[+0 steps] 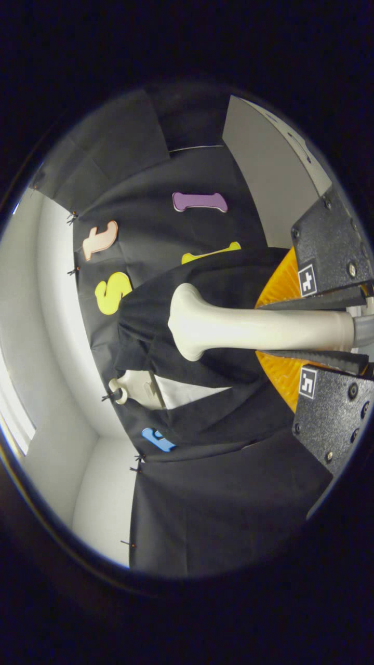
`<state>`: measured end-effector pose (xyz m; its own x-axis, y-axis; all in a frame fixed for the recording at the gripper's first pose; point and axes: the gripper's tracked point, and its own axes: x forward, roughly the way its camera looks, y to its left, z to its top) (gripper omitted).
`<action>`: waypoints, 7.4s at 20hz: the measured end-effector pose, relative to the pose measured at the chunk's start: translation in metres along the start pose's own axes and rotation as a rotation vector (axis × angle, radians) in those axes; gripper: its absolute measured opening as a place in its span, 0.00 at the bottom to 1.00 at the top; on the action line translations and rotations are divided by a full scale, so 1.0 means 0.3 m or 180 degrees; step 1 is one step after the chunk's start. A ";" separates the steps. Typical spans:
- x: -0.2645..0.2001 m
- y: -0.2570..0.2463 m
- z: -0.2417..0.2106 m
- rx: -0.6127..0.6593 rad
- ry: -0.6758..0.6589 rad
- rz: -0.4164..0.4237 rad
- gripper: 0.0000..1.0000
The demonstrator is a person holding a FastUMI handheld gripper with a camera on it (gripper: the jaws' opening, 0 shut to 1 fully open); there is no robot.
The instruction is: Iron the clothes twice with a garment steamer, once on the left side and once on the right side.
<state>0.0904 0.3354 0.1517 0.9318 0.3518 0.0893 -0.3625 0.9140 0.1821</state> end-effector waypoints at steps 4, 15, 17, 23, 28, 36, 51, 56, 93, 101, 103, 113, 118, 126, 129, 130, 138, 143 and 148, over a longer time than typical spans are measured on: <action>-0.023 -0.011 -0.088 -0.0020 0.0145 -0.0031 0.36; -0.080 -0.068 -0.342 -0.0066 0.0585 -0.0124 0.36; -0.098 -0.069 -0.386 -0.0067 0.0668 -0.0122 0.36; -0.169 -0.088 -0.558 -0.0128 0.0977 -0.0132 0.36; -0.207 -0.134 -0.714 -0.0186 0.1253 -0.0220 0.36; -0.206 -0.176 -0.932 -0.0159 0.1660 -0.0316 0.36; -0.224 -0.100 -0.900 -0.0089 0.1553 -0.0162 0.36; -0.202 0.068 -0.597 -0.0090 0.0967 0.0139 0.36; 0.309 0.667 0.094 -0.0751 -0.0666 0.0714 0.36; 0.266 0.612 0.007 -0.0717 -0.0500 0.0626 0.36; 0.251 0.603 -0.021 -0.0713 -0.0461 0.0616 0.36; 0.161 0.554 -0.201 -0.0736 -0.0175 0.0638 0.36; 0.122 0.535 -0.294 -0.0717 -0.0019 0.0676 0.36; 0.079 0.464 -0.417 -0.0719 0.0202 0.0574 0.36; 0.052 0.443 -0.472 -0.0718 0.0300 0.0559 0.36; 0.046 0.436 -0.489 -0.0727 0.0341 0.0555 0.36; -0.010 0.354 -0.687 -0.0595 0.0814 0.0416 0.36; -0.041 0.317 -0.792 -0.0630 0.0999 0.0385 0.36; -0.086 0.285 -0.963 -0.0707 0.1373 0.0367 0.36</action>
<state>0.0405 0.4627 -0.1180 0.8252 0.4618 -0.3253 -0.4949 0.8687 -0.0223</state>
